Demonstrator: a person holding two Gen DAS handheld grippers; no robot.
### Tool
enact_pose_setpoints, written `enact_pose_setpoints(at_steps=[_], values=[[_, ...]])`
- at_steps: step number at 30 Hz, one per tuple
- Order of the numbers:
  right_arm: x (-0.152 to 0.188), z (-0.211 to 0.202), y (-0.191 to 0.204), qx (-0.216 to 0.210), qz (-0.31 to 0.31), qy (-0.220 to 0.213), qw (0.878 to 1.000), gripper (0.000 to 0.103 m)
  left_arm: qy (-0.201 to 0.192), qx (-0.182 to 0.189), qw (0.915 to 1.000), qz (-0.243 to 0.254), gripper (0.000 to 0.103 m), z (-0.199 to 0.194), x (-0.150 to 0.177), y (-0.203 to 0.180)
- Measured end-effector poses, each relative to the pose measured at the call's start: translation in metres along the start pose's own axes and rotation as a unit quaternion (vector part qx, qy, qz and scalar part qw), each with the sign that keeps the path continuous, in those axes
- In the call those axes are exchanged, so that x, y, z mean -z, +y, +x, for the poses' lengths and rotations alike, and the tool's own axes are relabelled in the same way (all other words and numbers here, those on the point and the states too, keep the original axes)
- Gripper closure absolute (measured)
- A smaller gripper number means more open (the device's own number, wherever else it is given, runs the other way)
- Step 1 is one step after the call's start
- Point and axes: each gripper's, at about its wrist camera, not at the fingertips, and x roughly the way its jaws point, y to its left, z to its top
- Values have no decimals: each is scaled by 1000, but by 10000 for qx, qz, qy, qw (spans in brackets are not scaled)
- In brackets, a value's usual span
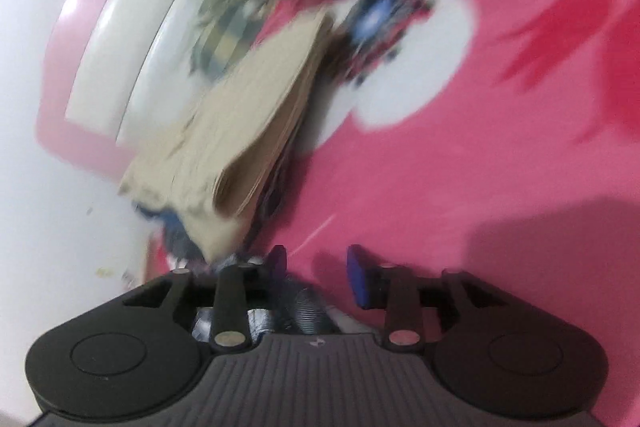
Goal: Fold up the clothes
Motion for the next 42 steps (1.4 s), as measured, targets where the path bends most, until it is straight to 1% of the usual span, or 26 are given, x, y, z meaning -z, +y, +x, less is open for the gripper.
enact_pose_setpoints(at_steps=[3, 5, 7, 9, 11, 12, 14, 16, 18, 20, 22, 23, 24, 25, 26, 30, 33, 39, 42], values=[[15, -55, 14, 386, -522, -597, 9961, 66, -247, 122, 9996, -84, 52, -6, -15, -6], [35, -91, 28, 725, -1046, -980, 9870, 66, -324, 377, 9987, -111, 52, 0, -28, -18], [57, -122, 41, 1111, -1560, -1298, 9729, 66, -333, 665, 9971, -150, 52, 11, -40, -33], [84, -142, 50, 1524, -1971, -1442, 9577, 66, -176, 985, 9948, -186, 52, 32, -49, -51], [112, -161, 59, 1928, -2367, -1569, 9392, 67, 21, 1149, 9932, -187, 52, 56, -52, -69], [129, -167, 63, 2140, -2585, -1619, 9280, 67, 120, 1147, 9932, -186, 52, 67, -52, -75], [157, -171, 66, 2448, -2957, -1636, 9088, 70, 286, 1060, 9937, -217, 52, 84, -50, -82], [180, -167, 69, 2693, -3313, -1553, 8908, 73, 434, 927, 9944, -268, 53, 97, -45, -85], [193, -158, 70, 2842, -3597, -1425, 8772, 75, 563, 815, 9945, -329, 53, 109, -40, -87], [206, -150, 71, 2983, -3869, -1297, 8628, 77, 571, 833, 9939, -444, 53, 110, -37, -83], [216, -141, 69, 3144, -4112, -1167, 8476, 78, 568, 817, 9940, -458, 53, 110, -36, -83], [217, -136, 66, 3246, -4166, -1116, 8418, 84, 568, 803, 9941, -455, 53, 110, -35, -83], [218, -132, 61, 3341, -4187, -1035, 8381, 89, 568, 791, 9942, -449, 53, 110, -35, -83], [218, -131, 57, 3398, -4169, -1003, 8371, 97, 568, 784, 9943, -439, 53, 111, -34, -84], [218, -130, 53, 3443, -4141, -990, 8367, 101, 570, 782, 9944, -434, 53, 111, -34, -83], [209, -149, 51, 3417, -3793, -1422, 8480, 103, 567, 786, 9944, -433, 53, 113, -34, -84], [199, -155, 49, 3575, -3682, -1571, 8438, 103, 568, 774, 9945, -427, 53, 114, -35, -85], [175, -147, 44, 3856, -3787, -1643, 8251, 103, 544, 718, 9947, -491, 53, 113, -36, -83], [165, -140, 34, 3946, -3710, -1591, 8254, 103, 513, 687, 9950, -518, 53, 113, -37, -82]])
